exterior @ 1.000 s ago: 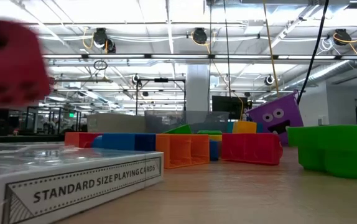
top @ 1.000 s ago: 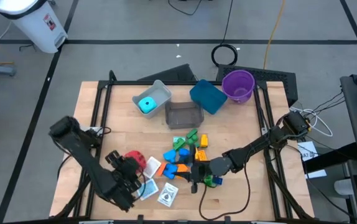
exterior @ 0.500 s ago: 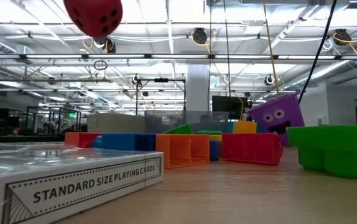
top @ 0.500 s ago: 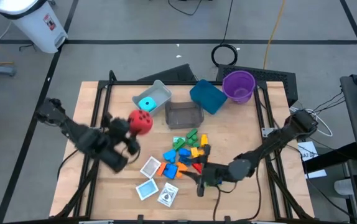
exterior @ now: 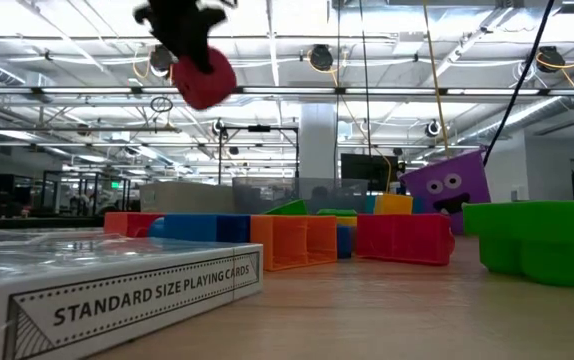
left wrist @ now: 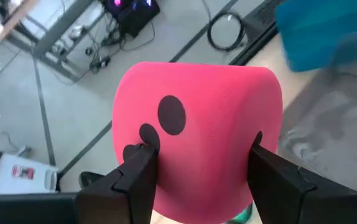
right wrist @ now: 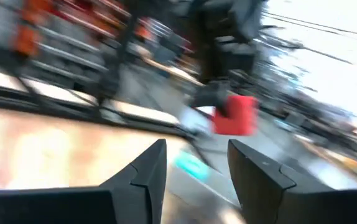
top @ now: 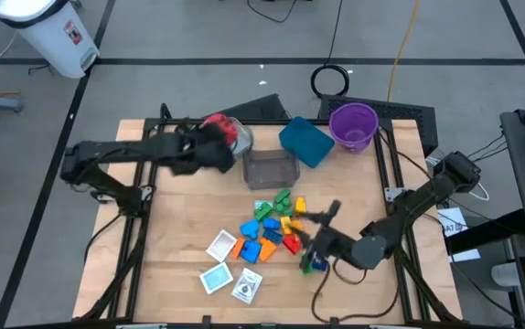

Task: Pick & Place Toys
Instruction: Put the red die into the gray bin, then put the brown playing card box into the blue bin

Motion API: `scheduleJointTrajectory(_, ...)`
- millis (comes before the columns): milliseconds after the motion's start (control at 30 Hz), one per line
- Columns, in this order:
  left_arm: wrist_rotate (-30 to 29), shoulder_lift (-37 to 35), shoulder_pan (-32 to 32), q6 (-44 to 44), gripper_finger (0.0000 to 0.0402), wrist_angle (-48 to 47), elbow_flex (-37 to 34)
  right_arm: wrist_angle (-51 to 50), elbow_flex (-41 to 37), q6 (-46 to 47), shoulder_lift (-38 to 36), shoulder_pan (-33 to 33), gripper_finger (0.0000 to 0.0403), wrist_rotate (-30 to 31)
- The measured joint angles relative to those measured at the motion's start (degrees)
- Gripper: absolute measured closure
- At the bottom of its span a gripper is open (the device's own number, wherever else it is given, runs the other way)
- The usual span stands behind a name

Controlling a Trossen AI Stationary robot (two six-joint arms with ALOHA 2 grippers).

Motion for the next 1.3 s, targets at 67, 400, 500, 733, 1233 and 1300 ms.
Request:
scheduleJointTrajectory(67, 2.10, 2.62, 4.06, 3.94, 0.0190, 3.99, 0.00, -3.43, 0.00, -0.44, -1.51, 0.41, 0.0261, 7.04)
scheduleJointTrajectory(400, 11.90, 17.00, 16.17, 11.14, 0.0191, 12.31, -0.02, -5.00, -11.20, 5.44, -14.19, -0.62, 0.0261, 9.68)
scheduleJointTrajectory(500, 12.23, 19.82, 17.04, 11.01, 0.0192, 12.35, -0.06, -1.44, -16.21, 6.18, -17.82, -0.63, 0.0261, 8.62)
scheduleJointTrajectory(733, 12.89, 22.41, 17.26, 10.52, 0.0192, 12.66, -0.07, 5.11, -23.23, 4.70, -22.46, -1.23, 0.0261, 5.08)
scheduleJointTrajectory(1233, 19.35, 24.05, 16.40, 10.25, 0.0027, 13.95, -0.07, 10.92, -24.13, -0.03, -23.13, -1.59, 0.0261, 5.18)
scheduleJointTrajectory(1300, 18.98, 23.71, 16.36, 12.07, 0.0011, 13.78, -0.07, 10.90, -24.13, -0.01, -23.11, -1.59, 0.0261, 5.18)
